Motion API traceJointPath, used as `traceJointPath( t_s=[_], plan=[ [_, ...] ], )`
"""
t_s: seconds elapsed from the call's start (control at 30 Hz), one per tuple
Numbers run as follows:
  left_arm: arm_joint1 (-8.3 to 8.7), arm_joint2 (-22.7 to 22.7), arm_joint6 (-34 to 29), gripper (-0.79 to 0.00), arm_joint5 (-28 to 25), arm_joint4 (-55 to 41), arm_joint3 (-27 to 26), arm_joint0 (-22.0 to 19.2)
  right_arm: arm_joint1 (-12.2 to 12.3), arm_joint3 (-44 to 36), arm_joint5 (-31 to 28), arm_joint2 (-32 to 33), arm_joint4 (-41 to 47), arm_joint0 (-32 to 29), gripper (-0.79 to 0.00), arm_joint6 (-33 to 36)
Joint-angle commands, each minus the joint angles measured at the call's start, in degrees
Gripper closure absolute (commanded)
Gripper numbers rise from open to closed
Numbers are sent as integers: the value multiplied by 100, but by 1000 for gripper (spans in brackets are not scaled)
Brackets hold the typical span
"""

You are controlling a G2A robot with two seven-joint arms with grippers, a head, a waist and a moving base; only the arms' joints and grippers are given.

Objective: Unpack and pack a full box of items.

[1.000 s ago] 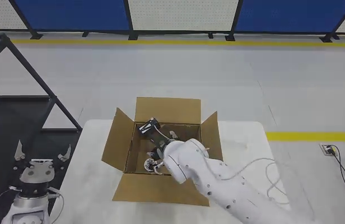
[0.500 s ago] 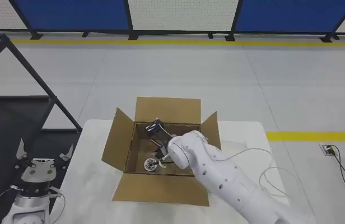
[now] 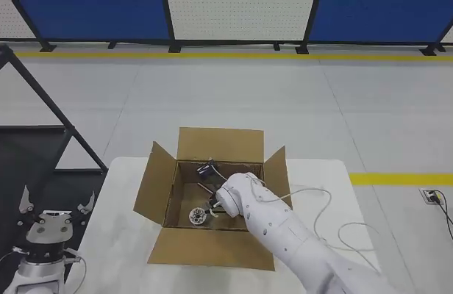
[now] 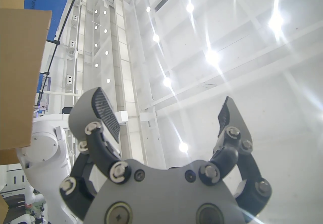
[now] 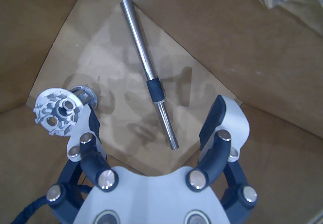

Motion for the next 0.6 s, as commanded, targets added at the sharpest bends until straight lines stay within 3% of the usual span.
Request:
traceJointPath(
  t_s=[0.0,0.57],
  plan=[
    [-1,5,-6,-785,19,7,-11,7,-32,85,11,10,41,9,-785,-6],
    [-1,5,-6,-785,19,7,-11,7,-21,165,-49,71,39,-80,-785,-169]
  ],
)
